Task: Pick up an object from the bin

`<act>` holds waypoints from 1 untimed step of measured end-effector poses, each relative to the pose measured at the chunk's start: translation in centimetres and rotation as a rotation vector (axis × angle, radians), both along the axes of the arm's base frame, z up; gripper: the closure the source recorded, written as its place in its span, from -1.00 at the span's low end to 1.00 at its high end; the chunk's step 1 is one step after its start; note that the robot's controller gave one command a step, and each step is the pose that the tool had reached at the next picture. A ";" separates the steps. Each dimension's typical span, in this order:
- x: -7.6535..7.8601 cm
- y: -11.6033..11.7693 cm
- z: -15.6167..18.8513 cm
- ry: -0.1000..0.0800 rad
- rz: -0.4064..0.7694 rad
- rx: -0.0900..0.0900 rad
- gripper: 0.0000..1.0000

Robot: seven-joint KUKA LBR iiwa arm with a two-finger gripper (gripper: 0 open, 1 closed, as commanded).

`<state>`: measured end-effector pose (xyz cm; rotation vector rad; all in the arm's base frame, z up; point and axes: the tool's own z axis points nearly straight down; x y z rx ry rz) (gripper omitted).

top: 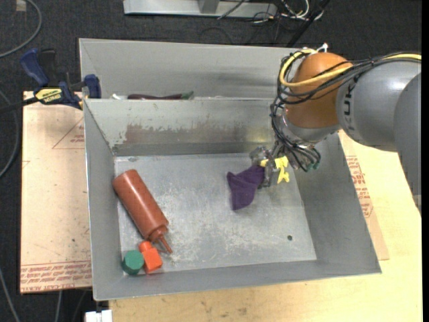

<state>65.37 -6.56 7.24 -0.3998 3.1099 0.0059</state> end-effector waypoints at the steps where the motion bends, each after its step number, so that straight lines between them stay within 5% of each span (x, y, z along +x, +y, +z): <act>1: 0.0 0.0 0.0 0.000 0.000 0.000 1.00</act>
Offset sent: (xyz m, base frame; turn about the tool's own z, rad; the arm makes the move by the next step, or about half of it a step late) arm -0.0087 -0.0020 0.0949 -0.0034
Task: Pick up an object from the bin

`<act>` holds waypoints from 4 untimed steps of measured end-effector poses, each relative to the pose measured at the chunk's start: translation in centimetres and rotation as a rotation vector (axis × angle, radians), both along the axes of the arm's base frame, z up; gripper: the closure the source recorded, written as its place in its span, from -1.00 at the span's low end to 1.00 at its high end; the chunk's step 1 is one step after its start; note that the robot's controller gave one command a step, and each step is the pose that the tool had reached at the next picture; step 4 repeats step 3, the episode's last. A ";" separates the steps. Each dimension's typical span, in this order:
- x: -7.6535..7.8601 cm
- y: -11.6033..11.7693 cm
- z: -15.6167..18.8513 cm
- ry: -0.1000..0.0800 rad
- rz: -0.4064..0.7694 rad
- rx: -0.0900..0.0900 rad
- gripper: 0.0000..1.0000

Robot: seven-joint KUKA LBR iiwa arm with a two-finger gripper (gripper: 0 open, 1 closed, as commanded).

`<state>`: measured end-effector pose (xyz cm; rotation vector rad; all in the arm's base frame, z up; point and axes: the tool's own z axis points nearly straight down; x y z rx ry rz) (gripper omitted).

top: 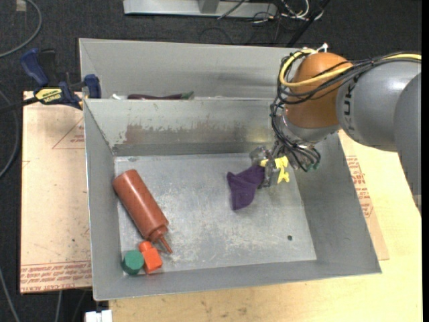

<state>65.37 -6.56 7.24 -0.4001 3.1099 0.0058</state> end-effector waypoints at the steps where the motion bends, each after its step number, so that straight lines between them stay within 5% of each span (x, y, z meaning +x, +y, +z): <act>1: -0.8 -0.1 9.5 -0.004 0.001 0.001 1.00; 4: -1.4 -0.4 13.6 0.003 0.006 0.002 1.00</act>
Offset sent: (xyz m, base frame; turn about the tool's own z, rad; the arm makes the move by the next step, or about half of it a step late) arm 0.0000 0.0000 0.0000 0.0000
